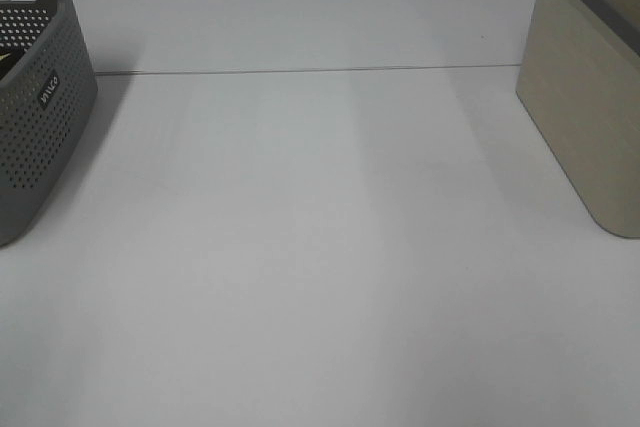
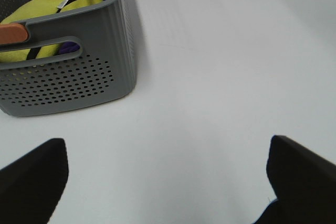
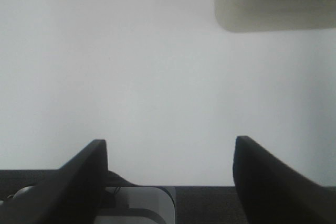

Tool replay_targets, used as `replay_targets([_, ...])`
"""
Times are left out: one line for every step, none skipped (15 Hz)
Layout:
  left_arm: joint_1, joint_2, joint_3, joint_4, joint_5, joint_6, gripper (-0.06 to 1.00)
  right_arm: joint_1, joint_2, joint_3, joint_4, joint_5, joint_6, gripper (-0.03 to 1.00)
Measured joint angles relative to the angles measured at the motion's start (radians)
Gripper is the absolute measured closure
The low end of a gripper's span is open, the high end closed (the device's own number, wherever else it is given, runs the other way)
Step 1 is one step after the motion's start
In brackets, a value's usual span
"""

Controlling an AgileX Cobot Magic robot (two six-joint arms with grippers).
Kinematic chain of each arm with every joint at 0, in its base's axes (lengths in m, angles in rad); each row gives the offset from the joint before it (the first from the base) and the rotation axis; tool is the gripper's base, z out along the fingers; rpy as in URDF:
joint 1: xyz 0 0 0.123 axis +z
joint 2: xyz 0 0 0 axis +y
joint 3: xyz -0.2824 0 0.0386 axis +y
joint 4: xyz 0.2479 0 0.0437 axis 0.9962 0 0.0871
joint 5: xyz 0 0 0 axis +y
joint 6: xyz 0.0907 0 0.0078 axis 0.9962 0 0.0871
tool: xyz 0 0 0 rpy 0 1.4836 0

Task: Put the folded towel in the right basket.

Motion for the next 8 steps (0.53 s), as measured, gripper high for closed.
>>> replay_targets([0.0, 0.0, 0.0, 0.0, 0.0, 0.0, -0.03, 0.0, -0.098, 0.079, 0.0, 0.0, 0.0, 0.32])
replay_targets([0.0, 0.0, 0.0, 0.0, 0.0, 0.0, -0.03, 0.0, -0.189, 0.144, 0.0, 0.002, 0.0, 0.32])
replay_targets([0.0, 0.0, 0.0, 0.0, 0.0, 0.0, -0.03, 0.0, -0.332, 0.232, -0.002, 0.003, 0.0, 0.32])
replay_targets([0.0, 0.0, 0.0, 0.0, 0.0, 0.0, -0.03, 0.0, -0.43, 0.28, -0.012, 0.004, 0.0, 0.32])
replay_targets([0.0, 0.0, 0.0, 0.0, 0.0, 0.0, -0.03, 0.0, -0.513, 0.323, -0.021, 0.004, 0.0, 0.32])
replay_targets([0.0, 0.0, 0.0, 0.0, 0.0, 0.0, -0.03, 0.0, -0.589, 0.357, -0.03, 0.0, 0.0, 0.32])
replay_targets([0.0, 0.0, 0.0, 0.0, 0.0, 0.0, -0.03, 0.0, -0.665, 0.386, -0.037, -0.022, -0.001, 0.32])
replay_targets([0.0, 0.0, 0.0, 0.0, 0.0, 0.0, -0.03, 0.0, -0.733, 0.413, -0.043, -0.051, -0.016, 0.32])
